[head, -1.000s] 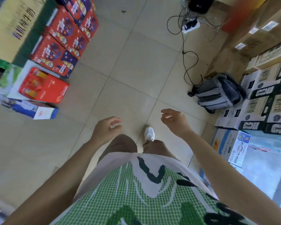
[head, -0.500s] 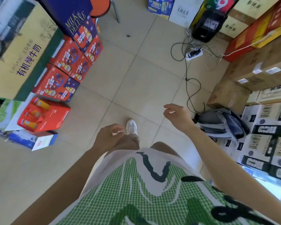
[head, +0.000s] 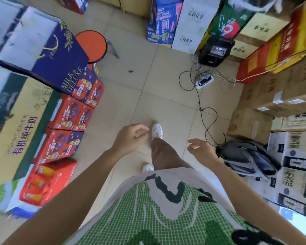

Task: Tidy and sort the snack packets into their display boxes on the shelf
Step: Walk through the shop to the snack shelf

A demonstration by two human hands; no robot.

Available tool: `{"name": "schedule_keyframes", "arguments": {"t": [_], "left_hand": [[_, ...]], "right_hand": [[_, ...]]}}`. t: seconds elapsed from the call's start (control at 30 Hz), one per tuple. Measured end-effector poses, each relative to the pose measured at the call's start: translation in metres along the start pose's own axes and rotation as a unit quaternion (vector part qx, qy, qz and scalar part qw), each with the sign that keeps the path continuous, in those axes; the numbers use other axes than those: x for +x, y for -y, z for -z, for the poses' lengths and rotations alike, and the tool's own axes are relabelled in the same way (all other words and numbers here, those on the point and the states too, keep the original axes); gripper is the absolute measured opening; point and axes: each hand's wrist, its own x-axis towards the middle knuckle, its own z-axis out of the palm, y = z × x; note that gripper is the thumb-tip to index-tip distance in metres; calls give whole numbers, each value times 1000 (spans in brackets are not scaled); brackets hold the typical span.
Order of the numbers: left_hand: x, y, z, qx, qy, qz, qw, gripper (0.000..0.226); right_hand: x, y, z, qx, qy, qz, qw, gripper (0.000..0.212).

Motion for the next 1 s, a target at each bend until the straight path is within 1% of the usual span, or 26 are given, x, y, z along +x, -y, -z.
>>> {"name": "schedule_keyframes", "arguments": {"t": [0.07,0.17,0.27,0.37,0.4,0.5,0.6,0.67,0.77,0.8,0.83,0.9,1.0], "left_hand": [[33,-6,21,12,10,16,1000,35],[69,-13,55,28,30,58,997,26],[101,-12,91,45,11,89,995,32],[124,0,127,42,-7,125,991,13],[131,4,138,38,-20,135,990,10],[158,10,175,15,-36,174,984,12],[194,25,212,-6,-51,210,976,17],[225,29,240,-32,-50,211,976,20],[276,31,285,-62,-48,200,977,13],[294,28,300,-66,-47,196,977,22],[314,24,314,-67,-48,187,979,28],[357,15,341,-79,-49,151,984,26],[420,-17,383,-77,-32,111,990,23]], "right_hand": [[30,28,12,9,7,6,1000,32],[72,79,31,25,12,19,999,30],[118,138,50,16,31,55,998,29],[154,204,66,4,46,85,995,29],[167,225,70,3,50,94,994,29],[207,286,78,8,64,118,991,29],[252,338,81,1,74,123,990,29],[281,368,84,-11,76,113,991,29],[319,405,92,-30,65,82,994,30],[329,416,96,-36,63,68,995,30],[339,425,101,-37,61,52,996,29],[359,442,112,-30,47,26,998,24],[385,468,134,-27,16,10,999,19]]}}
